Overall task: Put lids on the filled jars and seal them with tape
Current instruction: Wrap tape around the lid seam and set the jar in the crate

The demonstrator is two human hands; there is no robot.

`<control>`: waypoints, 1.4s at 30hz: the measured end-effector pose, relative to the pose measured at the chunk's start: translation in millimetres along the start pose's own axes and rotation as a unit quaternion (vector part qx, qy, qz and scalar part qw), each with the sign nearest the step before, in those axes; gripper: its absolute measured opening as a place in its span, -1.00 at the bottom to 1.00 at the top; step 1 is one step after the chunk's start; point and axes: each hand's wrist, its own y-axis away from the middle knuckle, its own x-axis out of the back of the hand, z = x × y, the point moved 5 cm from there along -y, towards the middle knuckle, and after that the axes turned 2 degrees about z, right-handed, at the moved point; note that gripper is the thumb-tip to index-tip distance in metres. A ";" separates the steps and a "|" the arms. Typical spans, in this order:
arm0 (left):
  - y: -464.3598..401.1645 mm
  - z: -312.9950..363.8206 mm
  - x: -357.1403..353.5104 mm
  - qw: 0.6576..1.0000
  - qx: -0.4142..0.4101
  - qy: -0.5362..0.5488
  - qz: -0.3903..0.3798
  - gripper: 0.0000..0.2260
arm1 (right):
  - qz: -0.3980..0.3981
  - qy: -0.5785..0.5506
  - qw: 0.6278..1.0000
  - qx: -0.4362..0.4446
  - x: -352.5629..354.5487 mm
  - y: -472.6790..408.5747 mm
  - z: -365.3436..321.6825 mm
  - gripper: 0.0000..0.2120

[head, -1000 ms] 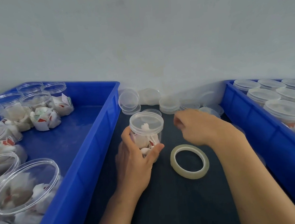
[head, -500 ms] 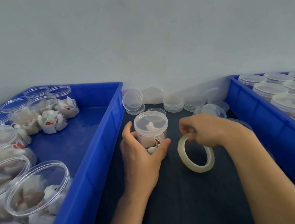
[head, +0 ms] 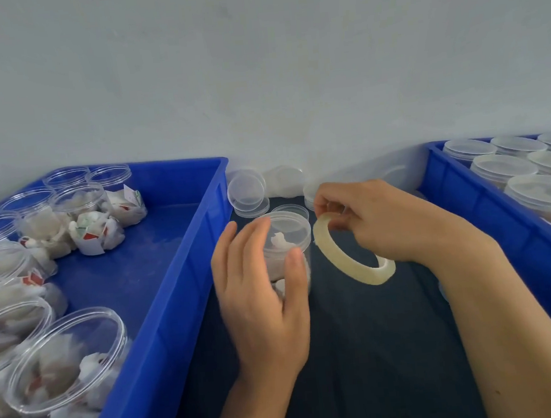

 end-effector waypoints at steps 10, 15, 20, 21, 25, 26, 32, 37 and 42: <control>8.5 8.1 -12.6 0.999 -0.049 -0.007 -0.011 -0.68 | 0.004 0.048 0.999 0.009 -1.4 -2.7 -6.1 -0.65; 9.6 5.7 -13.3 0.999 -0.044 0.013 -0.009 -0.70 | 0.015 0.056 0.998 -0.005 3.1 -1.5 -3.9 -0.64; 5.9 3.6 -11.7 0.998 0.000 0.060 -0.017 -0.69 | 0.013 0.059 0.998 -0.008 2.0 -2.0 -3.9 -0.63; 5.6 3.1 -11.7 0.997 0.009 0.071 -0.021 -0.69 | 0.013 0.059 0.998 -0.008 1.9 -2.2 -3.8 -0.64; 5.4 0.0 -11.4 0.993 0.033 0.106 -0.032 -0.72 | 0.005 0.045 0.999 0.000 0.0 -2.1 -5.0 -0.64; 5.0 -0.9 -11.3 0.993 0.037 0.111 -0.032 -0.73 | 0.003 0.044 0.999 0.001 -0.5 -2.0 -5.1 -0.64; 3.1 -2.5 -8.9 0.990 0.050 0.128 -0.032 -0.75 | 0.002 0.033 0.999 0.001 -0.6 -2.0 -4.7 -0.65; 3.7 -5.9 -9.4 0.991 0.050 0.121 -0.036 -0.89 | -0.006 0.029 1.000 -0.002 -2.7 -2.7 -4.6 -0.64; 3.3 -5.5 -10.2 0.991 0.045 0.118 -0.033 -0.91 | -0.008 0.031 0.999 -0.013 -4.3 -2.8 -2.8 -0.62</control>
